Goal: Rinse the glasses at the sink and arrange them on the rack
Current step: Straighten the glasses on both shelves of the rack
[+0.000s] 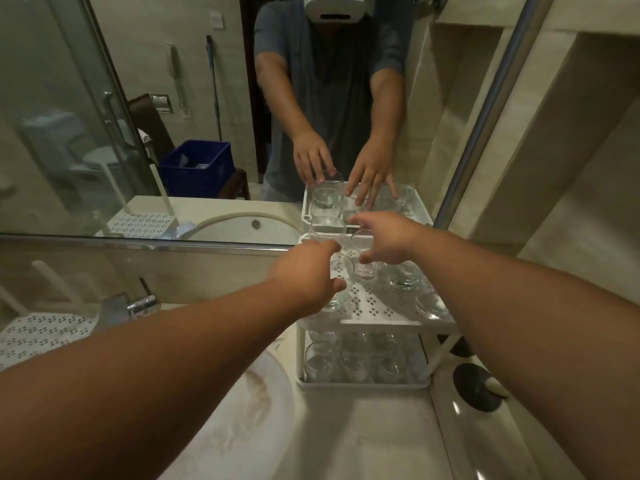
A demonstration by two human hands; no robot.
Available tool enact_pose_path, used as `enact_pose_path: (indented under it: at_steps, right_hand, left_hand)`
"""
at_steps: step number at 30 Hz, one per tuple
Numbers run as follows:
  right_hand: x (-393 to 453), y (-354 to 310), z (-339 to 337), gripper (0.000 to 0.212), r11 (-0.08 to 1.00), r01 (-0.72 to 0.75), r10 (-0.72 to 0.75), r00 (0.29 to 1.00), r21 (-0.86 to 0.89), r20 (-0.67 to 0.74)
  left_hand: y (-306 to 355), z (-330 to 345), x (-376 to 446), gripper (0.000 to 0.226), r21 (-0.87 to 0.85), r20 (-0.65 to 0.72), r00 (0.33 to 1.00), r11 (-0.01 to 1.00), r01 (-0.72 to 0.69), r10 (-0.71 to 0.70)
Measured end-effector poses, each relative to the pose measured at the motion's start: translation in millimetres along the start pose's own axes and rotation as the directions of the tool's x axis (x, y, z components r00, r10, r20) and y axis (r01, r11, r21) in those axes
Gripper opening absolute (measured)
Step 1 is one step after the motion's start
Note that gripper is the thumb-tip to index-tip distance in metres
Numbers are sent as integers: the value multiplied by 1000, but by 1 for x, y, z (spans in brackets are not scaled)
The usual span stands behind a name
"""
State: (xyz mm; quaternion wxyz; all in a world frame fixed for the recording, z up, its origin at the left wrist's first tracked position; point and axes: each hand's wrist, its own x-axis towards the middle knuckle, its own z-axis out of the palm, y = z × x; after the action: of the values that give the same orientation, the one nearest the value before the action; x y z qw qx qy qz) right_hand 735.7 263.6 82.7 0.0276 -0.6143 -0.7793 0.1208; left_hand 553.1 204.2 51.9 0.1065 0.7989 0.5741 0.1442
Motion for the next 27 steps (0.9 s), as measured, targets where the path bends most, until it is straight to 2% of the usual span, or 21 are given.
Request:
enact_pose_path:
  at_steps: [6, 15, 20, 24, 27]
  right_hand:
    - [15, 4, -2, 80, 998, -55, 55, 998, -15, -15]
    - [23, 17, -13, 68, 996, -86, 87, 994, -23, 72]
    - [15, 23, -12, 91, 993, -119, 121, 990, -28, 69]
    - [-4, 31, -16, 109, 971, -237, 238, 966, -25, 96]
    - [-19, 32, -13, 113, 951, -300, 306, 947, -79, 93]
  left_hand:
    - [-1, 0, 17, 86, 2, 110, 994, 1000, -17, 16]
    - [2, -7, 35, 70, 138, 282, 958, 987, -85, 43]
    - [2, -7, 38, 70, 135, 283, 957, 985, -111, 69]
    - [0, -7, 37, 70, 125, 266, 960, 984, -128, 91]
    - [-1, -7, 35, 70, 125, 255, 961, 983, -137, 101]
